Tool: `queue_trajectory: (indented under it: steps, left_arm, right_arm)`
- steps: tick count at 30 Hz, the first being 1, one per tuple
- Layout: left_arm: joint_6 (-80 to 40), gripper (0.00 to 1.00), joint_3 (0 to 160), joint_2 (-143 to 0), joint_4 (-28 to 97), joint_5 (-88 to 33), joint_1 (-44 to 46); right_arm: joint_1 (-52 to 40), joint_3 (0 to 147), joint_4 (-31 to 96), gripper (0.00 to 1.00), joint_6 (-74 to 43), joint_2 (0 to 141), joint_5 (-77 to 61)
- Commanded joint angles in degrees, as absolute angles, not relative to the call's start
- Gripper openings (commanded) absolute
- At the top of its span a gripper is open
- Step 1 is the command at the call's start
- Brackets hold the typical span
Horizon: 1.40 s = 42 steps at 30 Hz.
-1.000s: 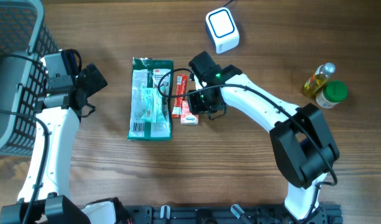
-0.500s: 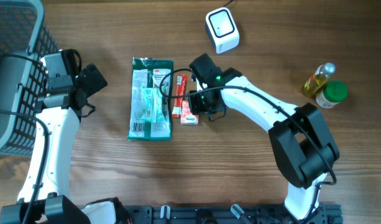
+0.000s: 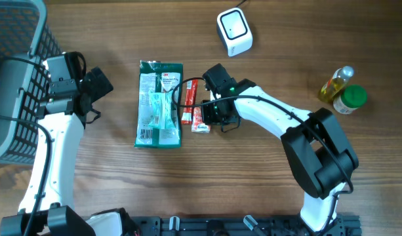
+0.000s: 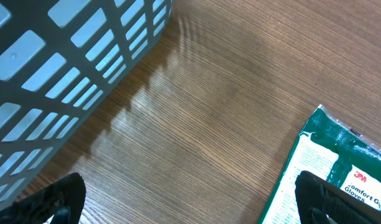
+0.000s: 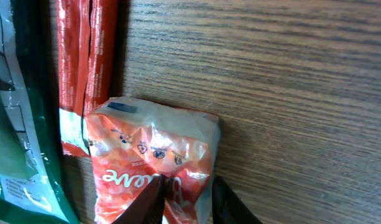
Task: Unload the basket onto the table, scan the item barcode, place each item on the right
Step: 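Close the right gripper on the tissue pack and lift it, then raise the tissue pack up to the scanner window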
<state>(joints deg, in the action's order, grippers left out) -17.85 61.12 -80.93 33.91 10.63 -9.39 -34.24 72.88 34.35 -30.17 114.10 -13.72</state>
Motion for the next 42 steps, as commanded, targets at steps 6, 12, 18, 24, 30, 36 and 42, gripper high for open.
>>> queue_trajectory:
  steps: [6,12,18,24,30,36,42]
  left_arm:
    - [-16.93,1.0,61.93,-80.68,33.89,10.35,-9.65]
    - [-16.93,1.0,61.93,-80.68,33.89,10.35,-9.65]
    - [-16.93,1.0,61.93,-80.68,33.89,10.35,-9.65]
    - [-16.93,1.0,61.93,-80.68,33.89,10.35,-9.65]
    - [-16.93,1.0,61.93,-80.68,33.89,10.35,-9.65]
    - [-16.93,1.0,61.93,-80.68,33.89,10.35,-9.65]
    - [-16.93,1.0,61.93,-80.68,33.89,10.35,-9.65]
  right_arm:
    - [-31.59,72.42,34.5,0.21,-30.22,112.2,-18.28]
    - [-31.03,71.68,34.74,0.27,-32.36,112.18,-18.04]
    - [-31.55,71.48,33.69,0.25,-32.67,112.29,-17.58]
    - [-31.46,71.4,33.71,0.04,-32.77,112.29,-15.4]
    - [-26.2,71.66,33.8,0.04,-19.66,110.61,-32.53]
    - [-13.69,71.66,39.99,0.04,0.64,105.78,-66.87]
    - [-2.61,71.66,54.22,0.04,17.96,104.99,-77.49]
